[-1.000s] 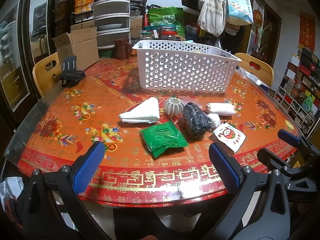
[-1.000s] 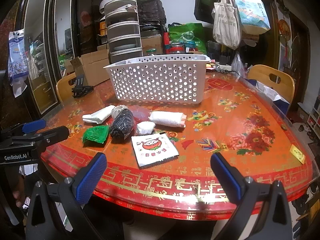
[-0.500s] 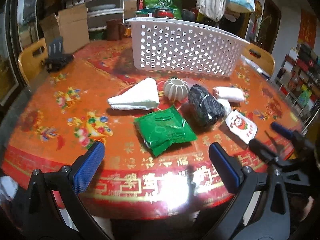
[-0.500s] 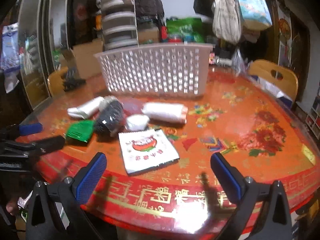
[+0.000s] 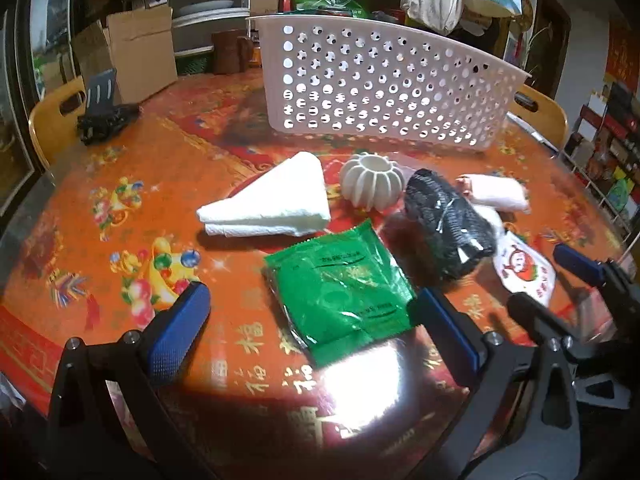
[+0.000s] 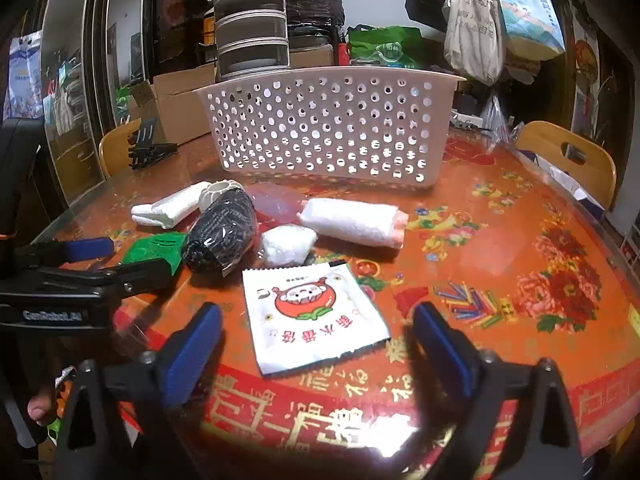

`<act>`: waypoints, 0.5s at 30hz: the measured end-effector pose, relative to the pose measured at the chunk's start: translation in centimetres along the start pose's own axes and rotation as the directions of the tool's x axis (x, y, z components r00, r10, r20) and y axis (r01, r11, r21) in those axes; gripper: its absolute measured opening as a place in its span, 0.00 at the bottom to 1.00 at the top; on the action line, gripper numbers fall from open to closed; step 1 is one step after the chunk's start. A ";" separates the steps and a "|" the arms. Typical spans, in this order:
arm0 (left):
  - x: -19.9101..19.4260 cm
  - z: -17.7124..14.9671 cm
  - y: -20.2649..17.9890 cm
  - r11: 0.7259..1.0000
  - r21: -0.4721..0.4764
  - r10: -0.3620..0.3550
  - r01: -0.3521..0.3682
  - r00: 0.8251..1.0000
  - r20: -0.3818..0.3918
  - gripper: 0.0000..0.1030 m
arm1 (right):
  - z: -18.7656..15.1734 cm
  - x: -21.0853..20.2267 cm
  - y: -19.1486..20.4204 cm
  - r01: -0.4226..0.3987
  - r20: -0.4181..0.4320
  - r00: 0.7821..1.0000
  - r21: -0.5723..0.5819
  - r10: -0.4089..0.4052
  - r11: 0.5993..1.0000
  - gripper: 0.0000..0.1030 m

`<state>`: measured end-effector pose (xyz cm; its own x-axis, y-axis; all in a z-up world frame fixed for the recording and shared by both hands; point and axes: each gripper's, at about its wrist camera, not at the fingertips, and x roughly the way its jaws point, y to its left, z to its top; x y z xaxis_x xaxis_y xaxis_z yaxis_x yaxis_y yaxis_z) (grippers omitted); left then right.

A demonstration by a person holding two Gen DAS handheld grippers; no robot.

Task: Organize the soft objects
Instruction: 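Grasp the green packet with the left tool while the right tool grasps the white cartoon card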

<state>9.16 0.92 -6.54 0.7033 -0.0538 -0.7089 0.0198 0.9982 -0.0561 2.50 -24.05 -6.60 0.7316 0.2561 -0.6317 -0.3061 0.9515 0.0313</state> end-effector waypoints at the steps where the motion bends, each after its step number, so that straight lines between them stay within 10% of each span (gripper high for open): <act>1: 0.1 0.1 0.0 1.000 0.002 0.002 -0.002 1.000 0.004 0.98 | 0.0 0.1 0.1 0.009 0.000 1.000 -0.011 -0.009 1.000 0.84; 15: -0.7 -0.5 0.1 1.000 0.025 -0.017 0.016 0.998 0.061 0.57 | -0.1 -0.2 -0.5 -0.009 0.028 1.000 -0.028 0.010 1.000 0.44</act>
<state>8.33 1.04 -6.40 0.7450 -0.0693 -0.6634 0.0487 0.9976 -0.0495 2.46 -24.60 -6.59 0.7452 0.2701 -0.6097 -0.3296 0.9440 0.0153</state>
